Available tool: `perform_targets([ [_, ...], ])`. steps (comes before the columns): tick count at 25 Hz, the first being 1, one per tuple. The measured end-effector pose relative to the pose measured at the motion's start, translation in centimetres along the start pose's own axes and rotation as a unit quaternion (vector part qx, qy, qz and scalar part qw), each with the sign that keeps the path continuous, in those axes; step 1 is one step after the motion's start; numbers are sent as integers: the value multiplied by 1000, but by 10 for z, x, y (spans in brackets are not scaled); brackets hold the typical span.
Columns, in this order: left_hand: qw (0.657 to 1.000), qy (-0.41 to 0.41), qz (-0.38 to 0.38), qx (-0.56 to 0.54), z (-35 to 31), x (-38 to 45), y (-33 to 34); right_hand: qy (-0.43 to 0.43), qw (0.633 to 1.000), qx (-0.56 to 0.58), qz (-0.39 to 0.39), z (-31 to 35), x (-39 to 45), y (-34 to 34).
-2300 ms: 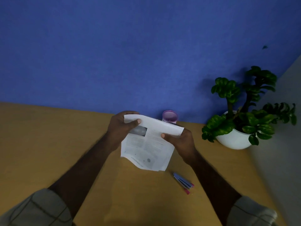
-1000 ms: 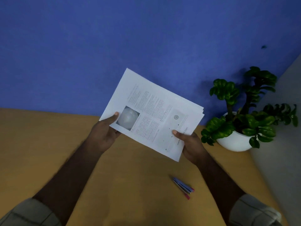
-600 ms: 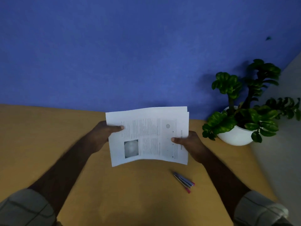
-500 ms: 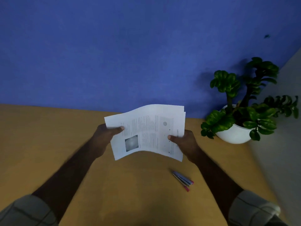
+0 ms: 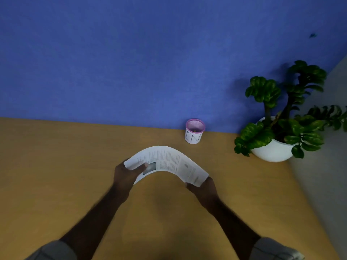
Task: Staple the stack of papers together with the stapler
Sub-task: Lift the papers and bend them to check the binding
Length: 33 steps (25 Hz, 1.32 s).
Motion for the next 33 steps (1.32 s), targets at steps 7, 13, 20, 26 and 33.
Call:
perform_targets([
  [7,996,14,-25,-79,-14,-1,8,-82,984,159,-21,45,-7,7],
  [13,997,-3,-46,-64,-13,4,15,14,980,169,-105,51,0,13],
  [20,999,22,-20,30,-4,9,11,-8,994,55,-89,45,2,14],
  [26,999,12,-26,28,3,12,9,-32,992,-72,-103,34,-3,18],
  [33,995,-22,-36,91,7,19,4,61,986,-96,-120,27,-3,3],
])
Point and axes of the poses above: each hand's wrist, its own x-axis towards the middle knuckle, its own y-axis out of the palm, z = x × y, the point moved 1 cm from there along x, towards the middle knuckle, and after that the axes turned 4 degrees about z, right-handed, at the moved point
